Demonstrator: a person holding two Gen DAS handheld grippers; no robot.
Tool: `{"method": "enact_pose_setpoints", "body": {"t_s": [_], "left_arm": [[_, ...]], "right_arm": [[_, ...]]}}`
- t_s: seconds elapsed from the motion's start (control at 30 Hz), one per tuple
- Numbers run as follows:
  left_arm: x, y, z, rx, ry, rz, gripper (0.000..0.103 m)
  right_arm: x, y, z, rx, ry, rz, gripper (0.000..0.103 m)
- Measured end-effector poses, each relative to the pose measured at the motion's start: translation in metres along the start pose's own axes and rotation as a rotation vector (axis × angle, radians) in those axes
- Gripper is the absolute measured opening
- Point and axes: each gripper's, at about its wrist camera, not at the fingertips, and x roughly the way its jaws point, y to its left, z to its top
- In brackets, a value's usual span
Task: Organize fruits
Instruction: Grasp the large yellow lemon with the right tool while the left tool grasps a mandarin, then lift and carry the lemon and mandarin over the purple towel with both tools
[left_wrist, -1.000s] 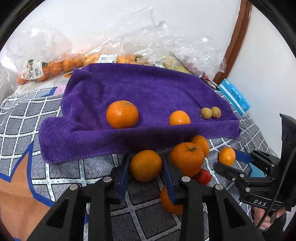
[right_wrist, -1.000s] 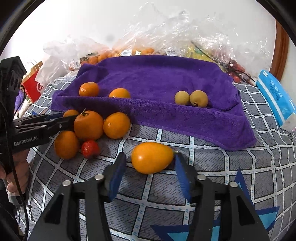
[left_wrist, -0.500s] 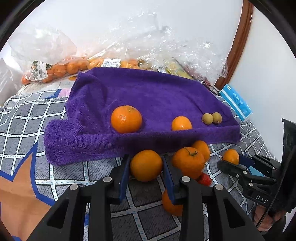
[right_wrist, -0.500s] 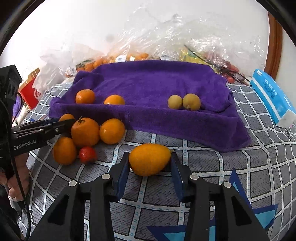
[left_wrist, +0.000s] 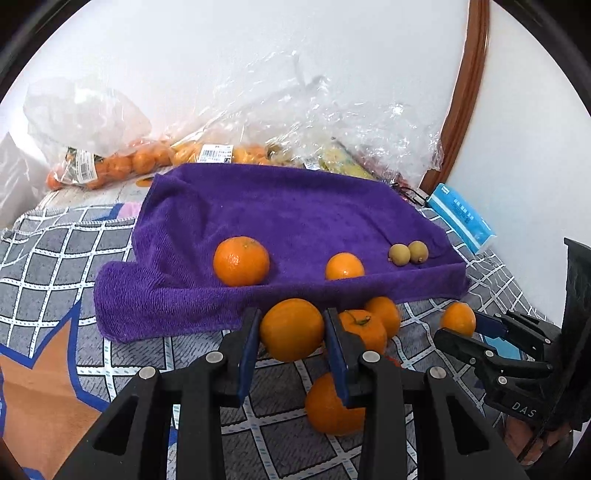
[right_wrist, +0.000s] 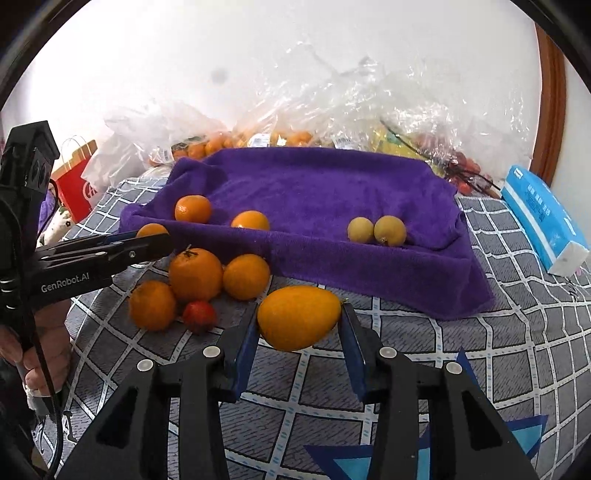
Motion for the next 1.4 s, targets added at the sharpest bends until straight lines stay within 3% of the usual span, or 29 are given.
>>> {"method": "enact_pose_setpoints", "body": {"t_s": [0.7, 0.83, 1.13, 1.4], "left_arm": [[-0.014, -0.006, 0.002, 0.008, -0.065, -0.018, 0.033], [-0.022, -0.005, 0.005, 0.005, -0.071, -0.009, 0.033], [-0.049, -0.008, 0.032, -0.012, -0.079, 0.037, 0.033], [-0.045, -0.012, 0.070, -0.023, -0.091, 0.081, 0.033]], "right_arm": [[-0.010, -0.005, -0.001, 0.029, -0.052, -0.001, 0.042], [-0.008, -0.005, 0.007, 0.050, -0.011, -0.001, 0.042], [-0.041, -0.004, 0.051, 0.020, -0.098, -0.021, 0.042], [-0.041, -0.010, 0.097, 0.007, -0.150, -0.044, 0.042]]}}
